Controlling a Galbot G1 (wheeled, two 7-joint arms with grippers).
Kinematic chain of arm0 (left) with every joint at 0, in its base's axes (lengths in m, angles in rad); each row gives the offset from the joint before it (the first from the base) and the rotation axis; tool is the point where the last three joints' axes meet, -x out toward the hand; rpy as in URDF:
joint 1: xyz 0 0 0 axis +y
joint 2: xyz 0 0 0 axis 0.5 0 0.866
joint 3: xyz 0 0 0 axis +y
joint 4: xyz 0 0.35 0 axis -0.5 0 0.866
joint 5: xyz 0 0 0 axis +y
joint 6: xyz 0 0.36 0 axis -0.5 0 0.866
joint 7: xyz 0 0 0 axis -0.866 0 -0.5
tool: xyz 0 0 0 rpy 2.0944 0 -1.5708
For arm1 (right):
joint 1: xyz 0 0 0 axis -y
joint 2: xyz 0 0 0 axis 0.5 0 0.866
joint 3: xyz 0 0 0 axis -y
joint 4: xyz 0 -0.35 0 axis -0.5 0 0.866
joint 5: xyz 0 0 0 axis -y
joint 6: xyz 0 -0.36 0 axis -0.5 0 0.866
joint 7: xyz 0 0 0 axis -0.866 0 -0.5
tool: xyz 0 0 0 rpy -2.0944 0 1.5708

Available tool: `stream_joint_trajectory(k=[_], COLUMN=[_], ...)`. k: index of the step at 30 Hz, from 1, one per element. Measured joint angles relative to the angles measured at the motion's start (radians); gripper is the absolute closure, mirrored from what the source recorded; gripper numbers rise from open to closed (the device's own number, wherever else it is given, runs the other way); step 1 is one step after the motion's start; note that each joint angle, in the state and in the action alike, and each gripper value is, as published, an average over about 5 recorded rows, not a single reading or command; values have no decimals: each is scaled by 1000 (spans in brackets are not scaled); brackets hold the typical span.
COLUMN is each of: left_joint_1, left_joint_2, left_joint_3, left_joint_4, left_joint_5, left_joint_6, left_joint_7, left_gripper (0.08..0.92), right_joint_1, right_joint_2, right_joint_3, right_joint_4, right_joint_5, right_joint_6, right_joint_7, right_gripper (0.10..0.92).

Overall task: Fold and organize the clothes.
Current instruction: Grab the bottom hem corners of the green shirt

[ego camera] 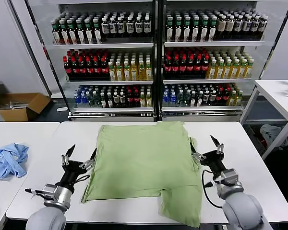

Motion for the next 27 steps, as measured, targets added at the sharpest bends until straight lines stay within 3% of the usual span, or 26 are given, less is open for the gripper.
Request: stream_joint_trajectory(k=[14, 27], left_joint_1=[142, 168], left_joint_2=[31, 26], left_joint_3=[-5, -6], left_joint_4=[-74, -50], left_joint_5=[-64, -73], left_joint_6=[153, 217], left_joint_7=[-74, -100], left_gripper=[177, 177], right_joint_1=[-193, -265], right_joint_2=[-36, -49], right_joint_3=[-24, -56], right_joint_4=[29, 18], right_joint_5=[52, 118], right_joint_6=[27, 37], right_joint_7=[38, 84], right_gripper=[203, 202])
